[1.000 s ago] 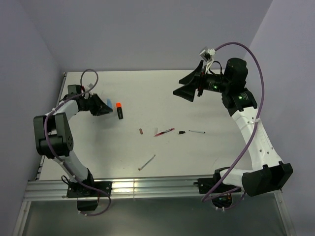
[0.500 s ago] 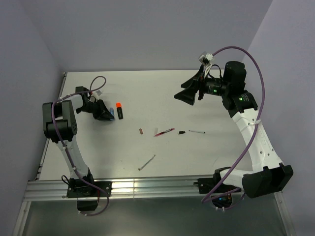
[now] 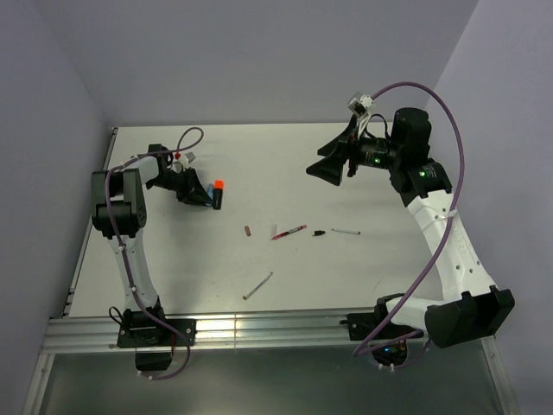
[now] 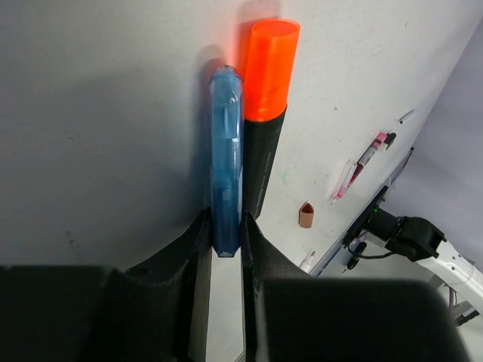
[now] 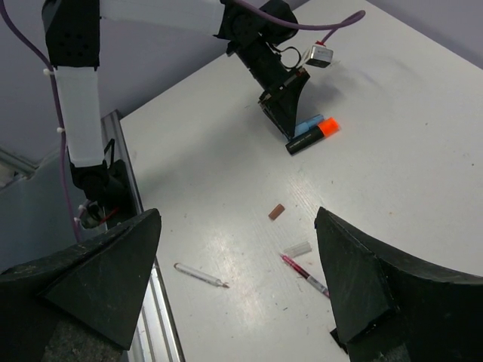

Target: Insert the pens into the pen caps

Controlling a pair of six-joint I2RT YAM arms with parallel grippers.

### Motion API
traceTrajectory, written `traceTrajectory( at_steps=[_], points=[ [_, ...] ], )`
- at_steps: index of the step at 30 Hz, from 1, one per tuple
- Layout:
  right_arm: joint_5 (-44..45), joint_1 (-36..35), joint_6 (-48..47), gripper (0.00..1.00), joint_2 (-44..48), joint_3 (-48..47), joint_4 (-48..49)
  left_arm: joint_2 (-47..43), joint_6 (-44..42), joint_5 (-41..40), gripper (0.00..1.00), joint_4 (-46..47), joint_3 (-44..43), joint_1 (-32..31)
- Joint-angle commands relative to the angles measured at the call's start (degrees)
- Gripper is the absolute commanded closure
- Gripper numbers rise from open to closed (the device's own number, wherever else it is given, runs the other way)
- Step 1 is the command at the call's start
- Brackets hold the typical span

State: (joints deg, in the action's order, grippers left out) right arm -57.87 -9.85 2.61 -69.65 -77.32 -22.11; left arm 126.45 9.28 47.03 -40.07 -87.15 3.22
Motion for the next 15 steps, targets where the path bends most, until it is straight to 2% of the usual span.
traceTrajectory(
  at_steps=[1, 12, 13, 15],
  points=[
    [0.1, 0.4, -1.2, 0.10, -0.2, -1.8, -0.3, 2.2, -2.2, -2.2, 0.96, -0.7, 0.8, -0.7],
    [-0.3, 0.4, -1.3, 0.10, -0.8, -2.7, -0.9, 1.5, -1.1, -6.8, 0.75, -1.0, 0.1, -0.7],
    [-0.3, 0.4, -1.4, 0.10, -0.7, -2.7, -0.9, 1.3, -1.0, -7.3, 0.70, -1.1, -0.1, -0.7],
    [-0.1, 0.4, -1.6, 0.10, -0.5, -2.7, -1.0, 0.7, -0.8, -8.8, 0.68, -1.2, -0.2, -0.7]
  ],
)
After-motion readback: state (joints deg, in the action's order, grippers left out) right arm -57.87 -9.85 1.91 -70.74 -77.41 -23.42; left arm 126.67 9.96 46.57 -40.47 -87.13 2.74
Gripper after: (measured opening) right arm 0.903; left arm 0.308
